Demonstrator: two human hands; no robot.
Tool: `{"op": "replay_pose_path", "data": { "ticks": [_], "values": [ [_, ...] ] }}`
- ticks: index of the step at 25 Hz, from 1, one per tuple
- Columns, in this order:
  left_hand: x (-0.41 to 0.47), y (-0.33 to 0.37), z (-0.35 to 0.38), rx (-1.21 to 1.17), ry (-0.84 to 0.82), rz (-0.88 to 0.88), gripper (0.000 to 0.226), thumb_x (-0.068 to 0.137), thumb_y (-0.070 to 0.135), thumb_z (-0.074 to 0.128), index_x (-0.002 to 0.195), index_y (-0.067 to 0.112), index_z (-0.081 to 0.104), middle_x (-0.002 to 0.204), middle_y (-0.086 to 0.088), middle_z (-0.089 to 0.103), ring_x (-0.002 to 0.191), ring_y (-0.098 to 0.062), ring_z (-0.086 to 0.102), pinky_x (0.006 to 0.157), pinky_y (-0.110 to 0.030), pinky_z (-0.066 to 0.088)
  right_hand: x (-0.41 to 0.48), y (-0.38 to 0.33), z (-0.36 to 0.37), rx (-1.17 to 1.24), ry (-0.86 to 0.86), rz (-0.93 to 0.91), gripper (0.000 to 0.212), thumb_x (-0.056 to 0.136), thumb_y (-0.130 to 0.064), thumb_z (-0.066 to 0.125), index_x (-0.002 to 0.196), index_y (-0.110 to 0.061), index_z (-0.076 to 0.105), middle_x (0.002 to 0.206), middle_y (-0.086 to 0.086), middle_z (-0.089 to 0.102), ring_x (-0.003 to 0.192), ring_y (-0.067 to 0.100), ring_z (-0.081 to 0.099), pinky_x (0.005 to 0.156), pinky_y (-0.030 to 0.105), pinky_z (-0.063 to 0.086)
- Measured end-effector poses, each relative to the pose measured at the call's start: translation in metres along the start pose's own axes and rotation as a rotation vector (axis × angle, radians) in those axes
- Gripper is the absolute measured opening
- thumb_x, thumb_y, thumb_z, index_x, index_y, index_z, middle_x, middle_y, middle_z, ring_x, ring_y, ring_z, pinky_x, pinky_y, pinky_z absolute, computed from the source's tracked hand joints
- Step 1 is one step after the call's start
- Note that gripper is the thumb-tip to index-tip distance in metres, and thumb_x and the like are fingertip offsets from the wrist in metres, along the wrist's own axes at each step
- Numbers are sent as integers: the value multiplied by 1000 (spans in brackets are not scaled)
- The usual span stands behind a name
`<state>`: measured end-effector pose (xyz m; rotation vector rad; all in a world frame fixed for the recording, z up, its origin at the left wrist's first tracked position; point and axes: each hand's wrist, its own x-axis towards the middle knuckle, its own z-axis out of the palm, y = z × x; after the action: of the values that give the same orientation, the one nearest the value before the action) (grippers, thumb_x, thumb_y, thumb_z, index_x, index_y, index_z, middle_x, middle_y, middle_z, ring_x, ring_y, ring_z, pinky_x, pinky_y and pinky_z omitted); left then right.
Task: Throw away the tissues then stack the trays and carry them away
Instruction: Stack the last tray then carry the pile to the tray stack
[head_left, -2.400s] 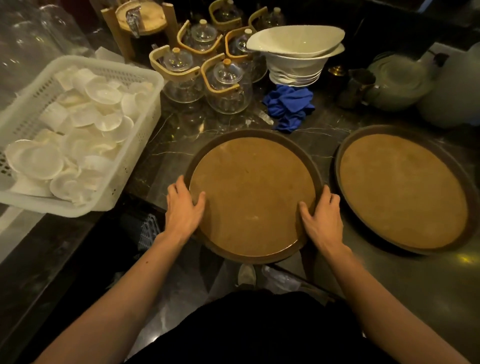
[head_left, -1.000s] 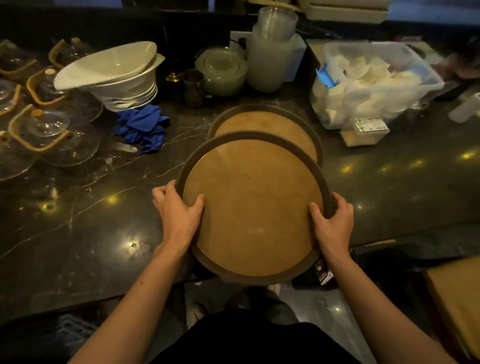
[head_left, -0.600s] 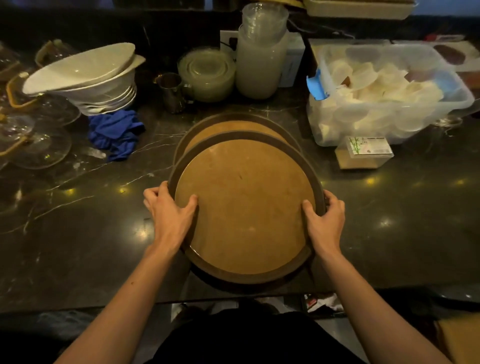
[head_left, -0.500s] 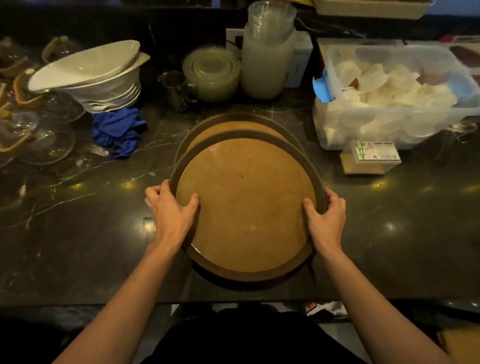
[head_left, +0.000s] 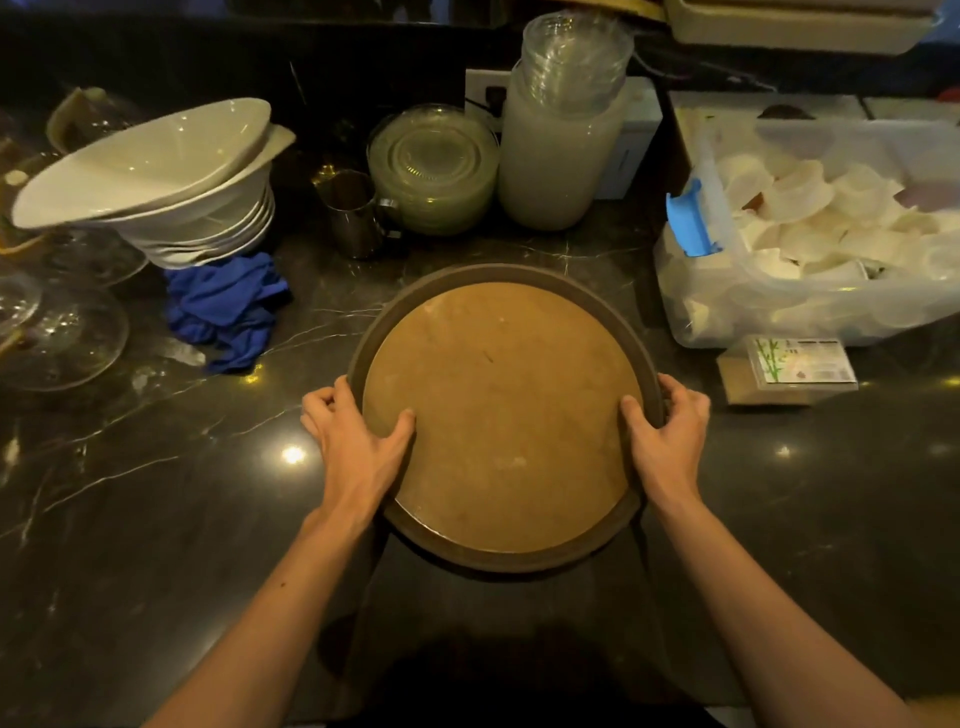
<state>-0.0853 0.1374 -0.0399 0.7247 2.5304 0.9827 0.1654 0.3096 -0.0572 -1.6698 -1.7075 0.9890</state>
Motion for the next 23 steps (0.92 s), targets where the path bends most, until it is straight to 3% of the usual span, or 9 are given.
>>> {"op": "replay_pose_path", "data": {
  "ticks": [4,11,18,23],
  "values": [
    [20,-5,10,42,-7,-2,76,77,38,76,133,4,39,125,-15,31,116,-29,30,95,-32,28,13,-2,13,-19,3,13,53,88,-26,68,135,-12,48,120,-1,35,114,14,41,98,28,35],
    [27,-15,22,67,33,29,73,75,37,77,130,5,41,120,-15,32,105,-16,23,91,-31,28,19,9,20,-78,-13,-10,55,88,-30,67,136,-16,46,120,-3,34,112,12,42,97,27,36],
    [26,-16,24,48,-9,-3,87,79,44,72,144,5,27,134,-17,34,124,-32,37,100,-38,34,17,8,22,-141,-12,-24,55,90,-35,61,139,-18,41,128,6,42,115,22,48,95,30,35],
    [25,-17,22,81,-18,-26,88,80,54,64,146,12,23,138,-16,39,119,-35,49,92,-48,44,15,5,18,-227,-45,11,57,92,-42,54,143,-25,35,133,10,49,120,29,49,94,40,38]
  ]
}}
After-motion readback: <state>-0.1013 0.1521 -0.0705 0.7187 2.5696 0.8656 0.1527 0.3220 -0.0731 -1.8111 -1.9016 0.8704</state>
